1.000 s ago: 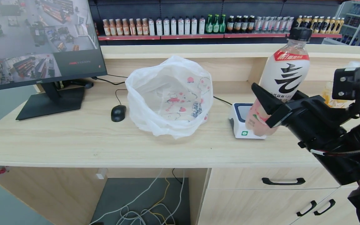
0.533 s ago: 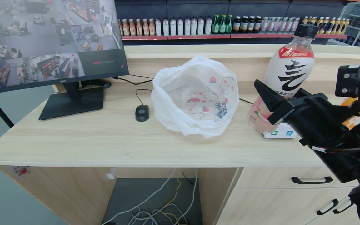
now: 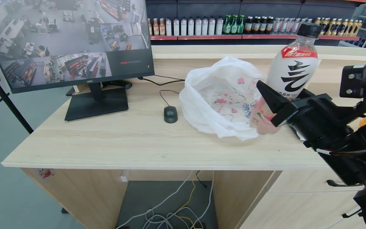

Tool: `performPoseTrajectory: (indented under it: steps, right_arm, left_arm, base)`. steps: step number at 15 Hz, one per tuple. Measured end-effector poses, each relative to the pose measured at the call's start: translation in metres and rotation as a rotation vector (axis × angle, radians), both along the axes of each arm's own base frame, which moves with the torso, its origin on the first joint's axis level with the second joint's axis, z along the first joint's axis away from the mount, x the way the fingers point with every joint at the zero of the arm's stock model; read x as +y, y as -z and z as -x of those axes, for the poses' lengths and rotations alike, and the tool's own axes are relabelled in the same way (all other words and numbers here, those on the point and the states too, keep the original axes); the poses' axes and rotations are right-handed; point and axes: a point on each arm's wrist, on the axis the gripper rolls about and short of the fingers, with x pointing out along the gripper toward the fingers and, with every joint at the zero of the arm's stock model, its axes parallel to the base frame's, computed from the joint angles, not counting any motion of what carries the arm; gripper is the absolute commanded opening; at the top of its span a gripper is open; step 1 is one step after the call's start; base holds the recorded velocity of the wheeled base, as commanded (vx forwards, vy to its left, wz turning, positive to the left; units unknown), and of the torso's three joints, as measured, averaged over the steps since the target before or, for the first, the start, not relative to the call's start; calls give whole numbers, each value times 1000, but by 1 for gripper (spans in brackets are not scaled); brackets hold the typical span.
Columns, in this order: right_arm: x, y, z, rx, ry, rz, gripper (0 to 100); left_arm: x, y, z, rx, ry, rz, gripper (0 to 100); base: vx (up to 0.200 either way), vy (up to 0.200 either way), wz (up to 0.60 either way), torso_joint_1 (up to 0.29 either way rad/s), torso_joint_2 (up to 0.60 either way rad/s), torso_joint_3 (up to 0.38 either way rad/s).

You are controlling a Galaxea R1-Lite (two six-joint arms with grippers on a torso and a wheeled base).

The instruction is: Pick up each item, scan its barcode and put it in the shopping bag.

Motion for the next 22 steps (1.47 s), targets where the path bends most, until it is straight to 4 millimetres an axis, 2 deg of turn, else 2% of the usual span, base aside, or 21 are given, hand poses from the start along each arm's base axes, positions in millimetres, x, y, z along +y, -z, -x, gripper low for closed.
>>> performPoseTrajectory:
  steps: [6,11,13,17,22]
  right_arm:
    - [2,-14,-5,-49,5,-20,0]
    - [18,-37,-36,-13,20,21,0]
    - [25,-41,-48,-22,22,25,0]
    - [41,-30,-90,-22,38,23,0]
    - [50,-15,-148,-44,62,-3,0]
  left_arm:
    - [0,0,0,0,1,0,100]
    - [0,0,0,0,1,0,100]
    - [0,0,0,0,0,0,100]
    - [0,0,0,0,0,0,100]
    - [0,0,0,0,0,-2,100]
  base:
    - [0,0,0,0,0,0]
    - [0,0,0,0,0,0]
    - [0,0,0,0,0,0]
    - [0,0,0,0,0,0]
    - [0,0,0,0,0,0]
